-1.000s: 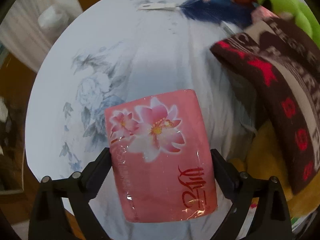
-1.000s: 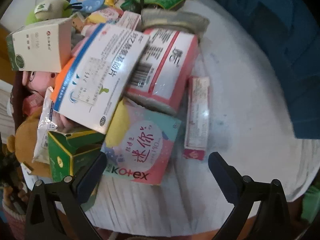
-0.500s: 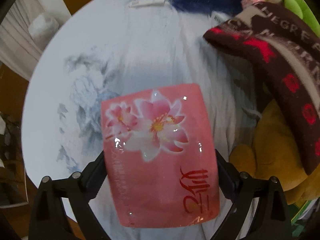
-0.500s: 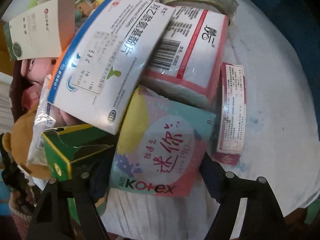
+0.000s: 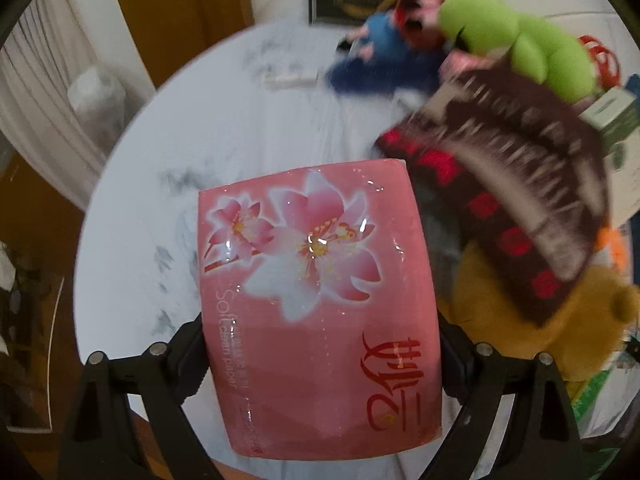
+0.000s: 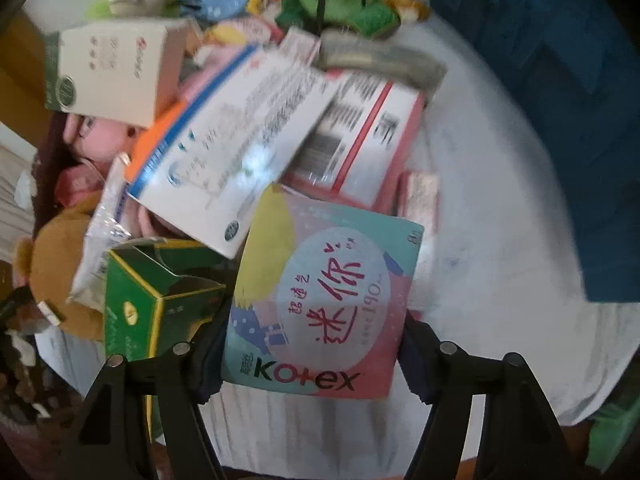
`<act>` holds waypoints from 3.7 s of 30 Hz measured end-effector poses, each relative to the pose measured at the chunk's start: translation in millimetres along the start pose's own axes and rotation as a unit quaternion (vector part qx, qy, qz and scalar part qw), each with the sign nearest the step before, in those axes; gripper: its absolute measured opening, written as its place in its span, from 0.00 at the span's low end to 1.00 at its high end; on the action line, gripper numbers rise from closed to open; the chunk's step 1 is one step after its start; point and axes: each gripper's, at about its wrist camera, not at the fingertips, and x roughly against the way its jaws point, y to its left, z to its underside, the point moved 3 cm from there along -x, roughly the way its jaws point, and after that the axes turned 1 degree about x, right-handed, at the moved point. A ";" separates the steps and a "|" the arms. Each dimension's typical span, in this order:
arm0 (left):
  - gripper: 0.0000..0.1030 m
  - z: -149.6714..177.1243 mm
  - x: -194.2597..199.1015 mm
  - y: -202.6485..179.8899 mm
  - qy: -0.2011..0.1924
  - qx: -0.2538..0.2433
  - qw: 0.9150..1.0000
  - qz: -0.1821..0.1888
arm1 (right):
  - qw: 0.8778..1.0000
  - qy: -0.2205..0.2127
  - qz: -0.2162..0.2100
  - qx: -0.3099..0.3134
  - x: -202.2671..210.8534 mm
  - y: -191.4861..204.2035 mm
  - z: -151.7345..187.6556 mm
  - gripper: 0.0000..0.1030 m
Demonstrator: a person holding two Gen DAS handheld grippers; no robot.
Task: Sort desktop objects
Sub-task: 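Grasp the pink tissue pack with the left tool while the right grasps the Kotex pack, then carry the pink tissue pack and Kotex pack over the blue crate, then open the left tool to drop the tissue pack while the right drops the Kotex pack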
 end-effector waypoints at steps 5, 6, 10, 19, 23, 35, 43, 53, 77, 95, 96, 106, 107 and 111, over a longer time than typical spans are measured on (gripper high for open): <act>0.90 -6.1 44.9 -16.0 -0.055 -0.023 0.998 0.013 | 0.999 -0.037 0.018 0.013 29.1 -0.9 -8.8 0.67; 0.90 -8.4 53.0 -19.1 -0.067 -0.029 0.997 0.013 | 0.999 -0.044 0.019 0.014 33.7 0.5 -5.7 0.67; 0.90 -14.1 82.2 -42.6 -0.114 -0.058 0.992 0.019 | 0.996 -0.077 0.037 0.030 54.3 2.0 14.8 0.67; 0.90 -19.4 131.0 -89.4 -0.177 -0.118 0.976 0.052 | 0.983 -0.172 0.040 0.055 104.6 26.3 24.1 0.67; 0.90 -15.8 142.4 -110.5 -0.191 -0.146 0.968 0.074 | 0.975 -0.211 0.047 0.057 129.3 33.0 20.3 0.67; 0.90 3.9 169.9 -157.6 -0.228 -0.187 0.949 0.107 | 0.949 -0.296 0.091 0.050 198.5 27.7 35.8 0.67; 0.90 14.5 199.3 -235.0 -0.252 -0.186 0.942 0.121 | 0.928 -0.356 0.097 0.057 250.6 -23.9 31.6 0.67; 0.90 28.1 283.0 -430.1 -0.307 -0.186 0.916 0.178 | 0.900 -0.404 0.146 0.079 319.2 -175.5 0.6 0.67; 0.91 74.1 289.7 -706.4 -0.219 -0.263 0.924 0.170 | 0.918 -0.335 0.202 0.059 302.9 -434.8 -48.5 0.67; 0.97 76.6 299.2 -685.6 -0.229 -0.241 0.927 0.172 | 0.920 -0.336 0.192 0.067 303.8 -433.6 -37.6 0.96; 0.97 76.7 302.9 -680.1 -0.235 -0.237 0.927 0.174 | 0.920 -0.337 0.190 0.065 305.5 -432.1 -34.6 0.99; 0.97 76.6 326.0 -623.7 -0.269 -0.207 0.925 0.173 | 0.926 -0.344 0.144 0.062 323.1 -396.4 -12.7 1.00; 0.97 75.9 328.2 -614.7 -0.276 -0.201 0.925 0.167 | 0.926 -0.345 0.139 0.065 323.3 -390.3 -11.8 1.00; 0.97 69.0 329.1 -584.9 -0.285 -0.176 0.930 0.154 | 0.924 -0.352 0.121 0.089 326.4 -358.1 -15.7 1.00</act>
